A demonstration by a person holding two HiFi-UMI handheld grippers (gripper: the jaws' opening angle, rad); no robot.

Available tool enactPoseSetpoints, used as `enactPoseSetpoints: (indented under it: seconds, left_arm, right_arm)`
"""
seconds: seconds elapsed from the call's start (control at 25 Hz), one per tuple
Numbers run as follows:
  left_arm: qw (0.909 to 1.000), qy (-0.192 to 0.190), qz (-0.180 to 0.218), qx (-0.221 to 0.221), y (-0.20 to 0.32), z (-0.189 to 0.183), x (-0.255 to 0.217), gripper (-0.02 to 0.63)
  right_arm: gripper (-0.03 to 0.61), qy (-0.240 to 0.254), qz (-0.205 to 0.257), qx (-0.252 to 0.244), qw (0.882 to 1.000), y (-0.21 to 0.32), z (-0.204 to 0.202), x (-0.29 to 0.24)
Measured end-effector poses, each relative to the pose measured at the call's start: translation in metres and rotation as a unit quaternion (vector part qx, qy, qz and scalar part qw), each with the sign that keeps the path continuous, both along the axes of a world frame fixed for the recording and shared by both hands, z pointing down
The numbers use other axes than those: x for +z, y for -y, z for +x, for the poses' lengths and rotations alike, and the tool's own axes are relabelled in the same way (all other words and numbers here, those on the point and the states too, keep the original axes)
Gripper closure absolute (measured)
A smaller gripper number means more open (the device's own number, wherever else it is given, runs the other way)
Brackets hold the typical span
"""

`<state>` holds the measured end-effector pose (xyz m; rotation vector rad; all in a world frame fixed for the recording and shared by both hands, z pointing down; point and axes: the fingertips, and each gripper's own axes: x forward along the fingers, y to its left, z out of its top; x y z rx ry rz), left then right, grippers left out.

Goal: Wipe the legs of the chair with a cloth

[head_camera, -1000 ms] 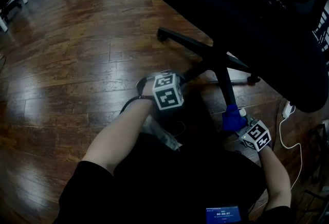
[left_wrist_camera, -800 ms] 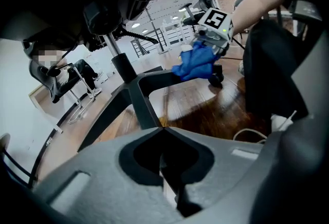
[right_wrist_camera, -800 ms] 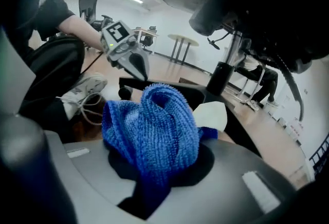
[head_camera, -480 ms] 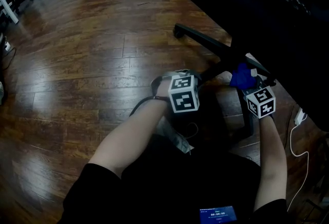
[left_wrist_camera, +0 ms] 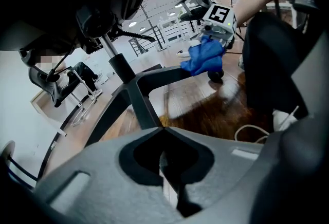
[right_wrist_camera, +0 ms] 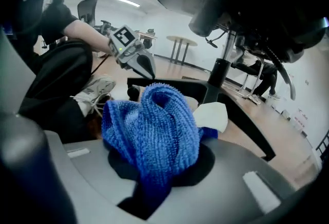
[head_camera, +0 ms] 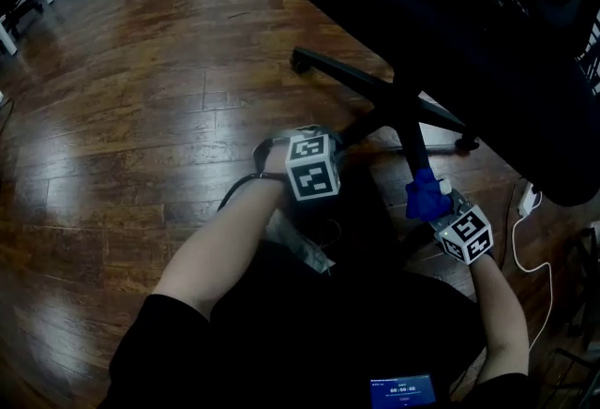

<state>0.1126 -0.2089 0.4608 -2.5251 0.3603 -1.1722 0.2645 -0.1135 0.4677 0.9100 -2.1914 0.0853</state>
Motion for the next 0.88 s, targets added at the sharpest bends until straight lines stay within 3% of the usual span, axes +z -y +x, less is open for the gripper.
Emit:
enactPoseSetpoints:
  seconds: [0.16,0.28,0.4,0.68,0.88]
  left_arm:
    - [1.0,0.003,0.0,-0.003,0.001,0.0,0.0,0.614]
    - [1.0,0.004,-0.002,-0.006,0.001,0.001,0.0,0.614]
    - [1.0,0.005,-0.003,-0.004,0.0,0.002,0.0,0.614]
    - [1.0,0.002,-0.006,0.003,0.0,0.002,-0.001,0.614]
    - [0.9983,0.043,0.033,0.022,-0.002,0.003,0.001,0.614]
  right_arm:
    - [0.499,0.03,-0.041,0.003,0.999,-0.054,0.016,0.013]
    - [0.499,0.06,-0.057,0.02,0.996,-0.057,0.021,0.012]
    - [0.5,0.048,-0.058,0.019,0.997,-0.045,0.019,0.01]
    - [0.5,-0.024,0.018,0.026,0.999,0.048,-0.006,-0.008]
    - [0.499,-0.044,0.071,0.046,0.995,0.132,-0.026,-0.033]
